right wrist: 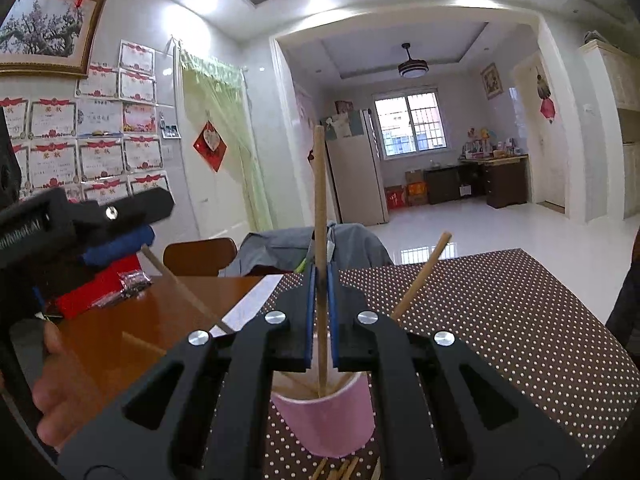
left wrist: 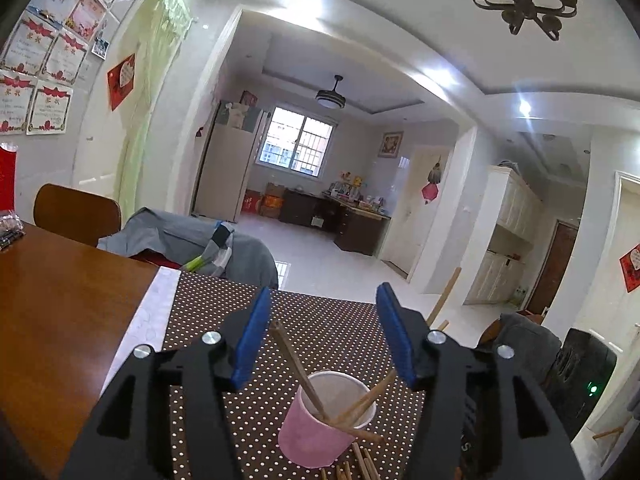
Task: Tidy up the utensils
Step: 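Open the left tool over the cup while the right tool opens too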
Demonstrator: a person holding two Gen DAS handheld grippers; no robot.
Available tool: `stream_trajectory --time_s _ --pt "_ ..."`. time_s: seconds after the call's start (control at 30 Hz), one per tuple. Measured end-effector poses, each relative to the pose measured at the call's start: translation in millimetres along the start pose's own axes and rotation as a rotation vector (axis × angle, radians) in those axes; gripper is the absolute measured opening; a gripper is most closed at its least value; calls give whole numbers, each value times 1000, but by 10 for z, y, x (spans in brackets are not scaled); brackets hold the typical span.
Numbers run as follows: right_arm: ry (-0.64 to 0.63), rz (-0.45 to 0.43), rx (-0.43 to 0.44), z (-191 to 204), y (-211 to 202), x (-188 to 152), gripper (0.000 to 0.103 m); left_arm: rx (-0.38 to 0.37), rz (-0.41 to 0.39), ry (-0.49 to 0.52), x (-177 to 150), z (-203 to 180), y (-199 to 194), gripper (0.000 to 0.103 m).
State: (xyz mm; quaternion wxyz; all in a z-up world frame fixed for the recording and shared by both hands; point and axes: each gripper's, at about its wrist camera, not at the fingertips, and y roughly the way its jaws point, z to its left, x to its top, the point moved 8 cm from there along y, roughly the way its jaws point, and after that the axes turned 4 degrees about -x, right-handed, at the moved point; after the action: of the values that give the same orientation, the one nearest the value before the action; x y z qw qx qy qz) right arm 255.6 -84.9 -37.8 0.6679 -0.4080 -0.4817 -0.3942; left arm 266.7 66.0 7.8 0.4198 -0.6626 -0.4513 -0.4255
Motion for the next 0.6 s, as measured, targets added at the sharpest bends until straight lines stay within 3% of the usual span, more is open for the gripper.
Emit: stream_trajectory --time_s 0.2,0.27,0.37,0.4,0.6 --pt "10 27 -17 -35 -46 -57 8 5 -10 3 10 -19 -82 60" --pt "9 34 -20 -26 -77 -66 13 10 -17 8 23 -29 -138 60" --pt "17 23 -27 -23 -149 -48 45 21 -30 20 41 -25 -218 60" --pt "19 13 -28 -24 -187 -37 49 27 -34 24 56 -37 -248 60" --pt "-1 -9 -36 3 -387 39 49 62 -63 62 101 -77 -472 60"
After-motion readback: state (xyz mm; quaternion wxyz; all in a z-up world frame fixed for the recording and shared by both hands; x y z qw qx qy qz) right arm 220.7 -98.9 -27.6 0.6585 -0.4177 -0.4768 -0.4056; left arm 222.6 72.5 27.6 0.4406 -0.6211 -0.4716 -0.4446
